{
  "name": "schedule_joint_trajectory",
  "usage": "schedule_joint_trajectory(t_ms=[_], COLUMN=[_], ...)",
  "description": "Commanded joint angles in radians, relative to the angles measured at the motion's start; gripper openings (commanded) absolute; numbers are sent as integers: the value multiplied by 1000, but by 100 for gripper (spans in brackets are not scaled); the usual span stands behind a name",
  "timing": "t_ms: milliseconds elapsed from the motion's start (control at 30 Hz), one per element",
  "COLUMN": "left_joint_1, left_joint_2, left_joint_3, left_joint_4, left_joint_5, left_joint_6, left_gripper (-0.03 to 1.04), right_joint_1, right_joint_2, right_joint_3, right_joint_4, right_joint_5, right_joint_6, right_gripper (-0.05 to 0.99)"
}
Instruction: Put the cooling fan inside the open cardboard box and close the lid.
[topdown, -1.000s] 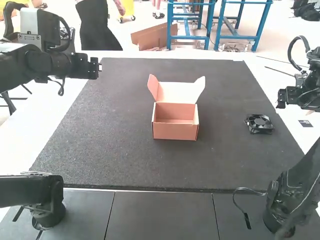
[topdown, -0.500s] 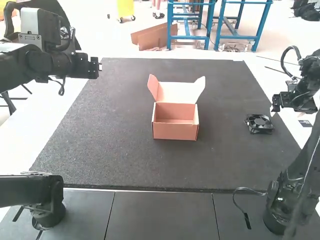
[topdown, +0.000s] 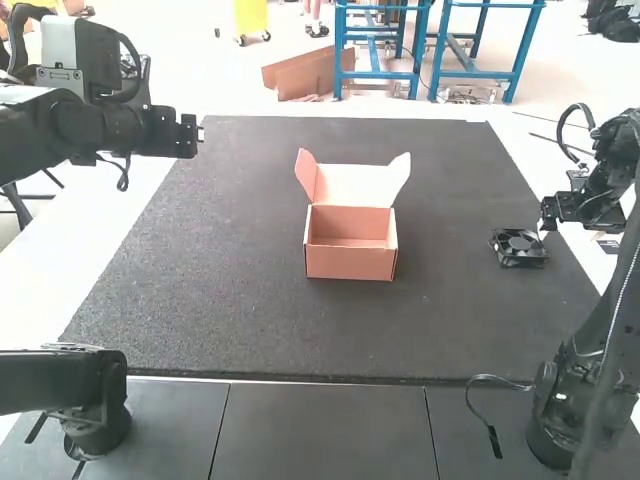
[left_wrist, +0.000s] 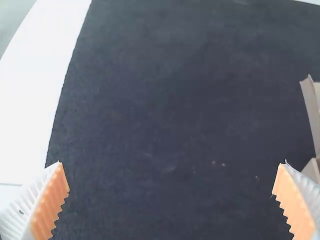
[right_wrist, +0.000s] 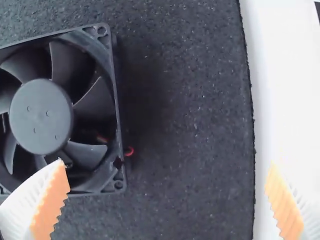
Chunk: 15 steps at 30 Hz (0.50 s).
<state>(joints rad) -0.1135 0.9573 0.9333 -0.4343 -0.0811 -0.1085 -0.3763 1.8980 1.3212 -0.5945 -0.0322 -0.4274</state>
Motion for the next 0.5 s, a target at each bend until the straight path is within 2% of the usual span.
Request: schedule_joint_trajectory(t_ms=[0, 333, 467], left_joint_1=[-2, -2, -2], left_joint_2=[0, 0, 1], left_joint_3=[47, 47, 48], left_joint_4=[2, 0, -1], left_joint_5=[7, 9, 9], left_joint_6=[12, 10, 10], left_gripper=[97, 97, 97], right_joint_1=[-4, -4, -4], right_joint_2=[13, 56, 79], right_joint_3=[29, 32, 39], right_joint_4=[10, 96, 94], right_joint_5=[21, 34, 34], right_joint_6=[-10, -11, -8], right_gripper=[90, 89, 89])
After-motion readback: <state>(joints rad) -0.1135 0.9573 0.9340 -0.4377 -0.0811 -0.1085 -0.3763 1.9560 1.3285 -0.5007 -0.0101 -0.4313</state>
